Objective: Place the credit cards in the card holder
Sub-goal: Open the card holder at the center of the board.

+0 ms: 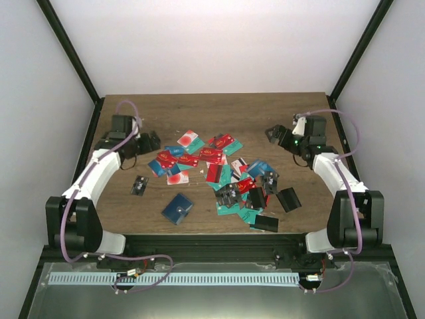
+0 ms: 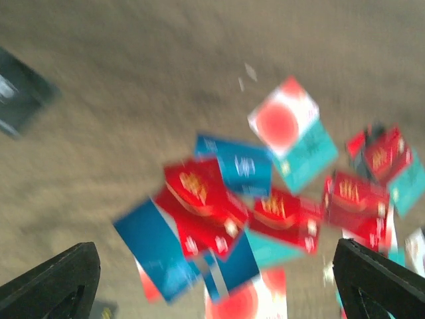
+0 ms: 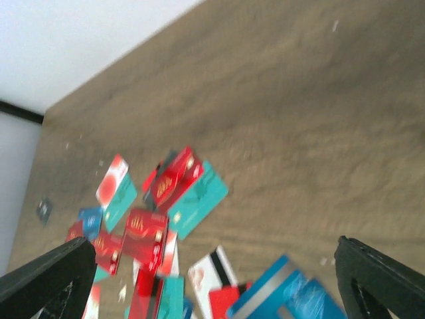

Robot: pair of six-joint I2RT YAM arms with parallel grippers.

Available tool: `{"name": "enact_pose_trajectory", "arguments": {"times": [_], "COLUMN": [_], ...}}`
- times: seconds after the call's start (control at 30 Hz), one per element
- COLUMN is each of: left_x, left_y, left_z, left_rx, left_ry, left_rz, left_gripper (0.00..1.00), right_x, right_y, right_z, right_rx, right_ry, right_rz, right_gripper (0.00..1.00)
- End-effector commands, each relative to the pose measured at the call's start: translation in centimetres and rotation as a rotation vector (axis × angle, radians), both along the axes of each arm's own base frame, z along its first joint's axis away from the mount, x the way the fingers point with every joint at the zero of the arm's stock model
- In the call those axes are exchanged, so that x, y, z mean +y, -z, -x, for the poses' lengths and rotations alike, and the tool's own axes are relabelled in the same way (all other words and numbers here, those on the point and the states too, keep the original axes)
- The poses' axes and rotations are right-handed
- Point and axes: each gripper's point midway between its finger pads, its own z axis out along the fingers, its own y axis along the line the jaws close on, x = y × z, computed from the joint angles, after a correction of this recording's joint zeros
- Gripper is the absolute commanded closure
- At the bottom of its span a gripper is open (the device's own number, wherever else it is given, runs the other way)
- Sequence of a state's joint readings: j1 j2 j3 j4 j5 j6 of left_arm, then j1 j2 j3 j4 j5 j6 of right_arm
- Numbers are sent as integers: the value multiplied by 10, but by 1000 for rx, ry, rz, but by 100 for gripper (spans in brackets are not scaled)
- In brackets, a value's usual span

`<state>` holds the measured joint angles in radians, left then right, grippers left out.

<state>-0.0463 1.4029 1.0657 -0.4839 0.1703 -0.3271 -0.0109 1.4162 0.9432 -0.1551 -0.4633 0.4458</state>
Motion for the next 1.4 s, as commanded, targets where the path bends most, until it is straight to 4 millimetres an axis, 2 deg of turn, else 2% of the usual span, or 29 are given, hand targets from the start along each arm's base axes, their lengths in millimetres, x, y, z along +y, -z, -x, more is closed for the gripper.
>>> {"name": "enact_pose_trajectory", "arguments": {"times": [0.0,0.07,0.17,0.27,0.37,0.67,0.93,1.2,1.3,1.33,1.37], "left_x": [-34,-47,-60,-65,-62,-67,-80,-101,-112,-111,-100], "left_y": [51,69,83,95,105,127,135,144,139,133,129], "left_z": [66,90,119,143,161,194,222,233,234,230,228], "left_rx": [292,371,436,496,538,642,669,597,574,556,543], "left_ry": [50,76,107,119,105,60,66,95,129,121,86], "left_rz": [15,25,12,11,19,82,129,253,258,232,175], "left_gripper": [3,6,7,7,7,9,13,17,19,19,19], "right_x": [40,54,76,92,98,97,106,140,142,141,138], "right_y": [15,20,24,27,29,34,30,33,33,31,30], "right_z": [38,52,70,84,97,127,145,184,198,203,206], "right_rx": [122,147,179,205,222,259,304,377,404,409,415], "right_ry": [-102,-121,-169,-210,-238,-252,-262,-342,-345,-341,-330], "right_rz": [-101,-115,-139,-134,-127,-133,-170,-136,-111,-105,-96], "right_gripper": [0,0,0,0,0,0,0,0,0,0,0]}}
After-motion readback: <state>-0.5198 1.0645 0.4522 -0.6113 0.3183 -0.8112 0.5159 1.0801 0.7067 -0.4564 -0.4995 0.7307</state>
